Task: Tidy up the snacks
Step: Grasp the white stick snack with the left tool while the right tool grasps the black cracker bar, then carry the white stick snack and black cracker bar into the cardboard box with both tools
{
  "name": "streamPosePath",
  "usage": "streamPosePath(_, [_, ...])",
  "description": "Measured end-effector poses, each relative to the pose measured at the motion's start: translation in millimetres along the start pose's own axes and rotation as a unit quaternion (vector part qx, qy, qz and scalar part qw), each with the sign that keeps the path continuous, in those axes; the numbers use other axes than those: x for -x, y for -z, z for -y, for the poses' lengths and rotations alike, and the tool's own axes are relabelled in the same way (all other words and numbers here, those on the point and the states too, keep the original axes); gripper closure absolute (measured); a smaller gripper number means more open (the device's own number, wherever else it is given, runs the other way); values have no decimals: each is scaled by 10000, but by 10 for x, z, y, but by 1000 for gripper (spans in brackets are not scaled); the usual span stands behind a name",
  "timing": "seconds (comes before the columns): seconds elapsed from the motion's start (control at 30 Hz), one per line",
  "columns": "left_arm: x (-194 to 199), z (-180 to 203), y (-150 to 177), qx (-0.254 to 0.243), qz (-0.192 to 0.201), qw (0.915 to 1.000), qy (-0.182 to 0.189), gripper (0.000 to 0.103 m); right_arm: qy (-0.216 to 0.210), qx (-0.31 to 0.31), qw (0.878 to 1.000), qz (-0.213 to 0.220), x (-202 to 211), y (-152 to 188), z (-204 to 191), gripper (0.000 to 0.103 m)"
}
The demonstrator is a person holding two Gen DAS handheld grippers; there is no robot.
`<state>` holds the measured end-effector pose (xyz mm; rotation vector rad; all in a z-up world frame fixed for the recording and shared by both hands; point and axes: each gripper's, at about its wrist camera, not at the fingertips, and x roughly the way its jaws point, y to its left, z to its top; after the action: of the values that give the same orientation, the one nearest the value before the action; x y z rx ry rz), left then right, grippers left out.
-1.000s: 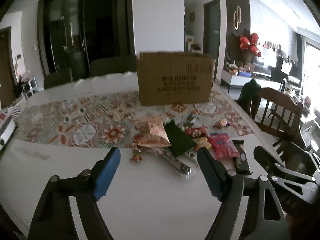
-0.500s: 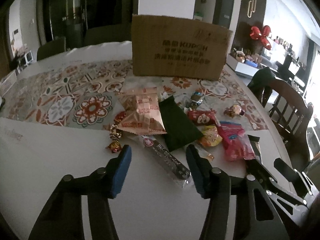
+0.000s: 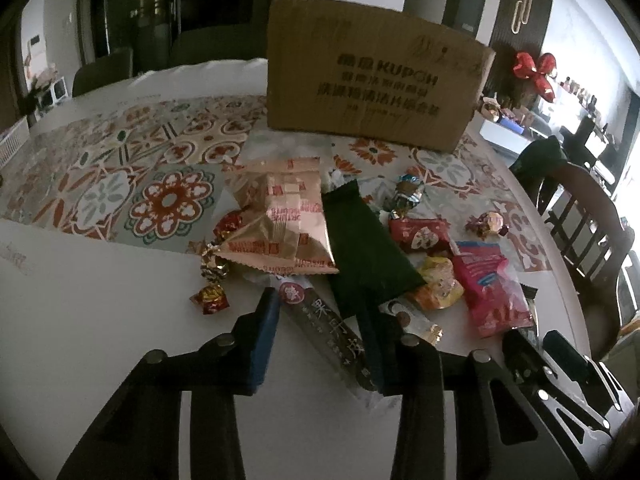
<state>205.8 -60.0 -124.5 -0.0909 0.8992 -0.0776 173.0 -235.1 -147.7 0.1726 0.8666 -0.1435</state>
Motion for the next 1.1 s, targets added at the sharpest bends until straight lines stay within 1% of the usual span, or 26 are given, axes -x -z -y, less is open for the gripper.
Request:
streamPosePath(0.07, [-14, -18, 4, 38, -21, 10000, 7, 67, 68, 53, 10000, -9, -12, -8, -13, 51])
streamPosePath(0.1, [-18, -27, 8, 53, -36, 10000, 6, 70, 62, 79, 9999, -10, -15, -13, -18, 56])
streamPosePath(0.13, [-28, -28, 11, 48, -61, 10000, 32, 71, 48, 103, 9999, -10, -14, -12, -27, 62])
streamPosePath(0.23, [-27, -30, 20, 11, -66, 9999, 121, 73, 60, 208, 9998, -18, -8, -6, -54, 68])
streamPosePath(0.37, [14, -44, 61, -33, -117, 9996, 244, 76, 66, 245, 9997, -33, 35, 18, -54, 69])
streamPosePath(0.43, [68, -40, 98, -109, -157, 9993, 306, 78, 61, 265, 9996, -35, 65, 33, -51, 69])
streamPosePath(0.5, [120, -32, 134, -170, -202, 9990, 366, 84, 88, 273, 9996, 1, 119, 59, -48, 69])
streamPosePath(0.57, [186, -31, 178, -200, -209, 9986, 436, 85, 93, 265, 9996, 61, 194, 90, -38, 69])
streamPosePath(0.83, [449, 3, 268, -340, 20, 9974, 631, 89, 25, 335, 9987, 391, 494, 174, -51, 70])
streamPosePath(0.87, [493, 4, 267, -363, 92, 9972, 649, 92, 10, 339, 9984, 454, 536, 173, -56, 70])
streamPosePath(0.9, [555, 9, 260, -395, 180, 9966, 701, 93, -15, 341, 9980, 529, 579, 167, -62, 70])
streamPosePath(1.0, [657, 11, 215, -448, 349, 9955, 756, 94, -126, 375, 9966, 723, 690, 129, -85, 69])
streamPosePath(1.1, [688, -19, 195, -392, 358, 9949, 853, 94, -239, 434, 9949, 877, 772, 96, -130, 69])
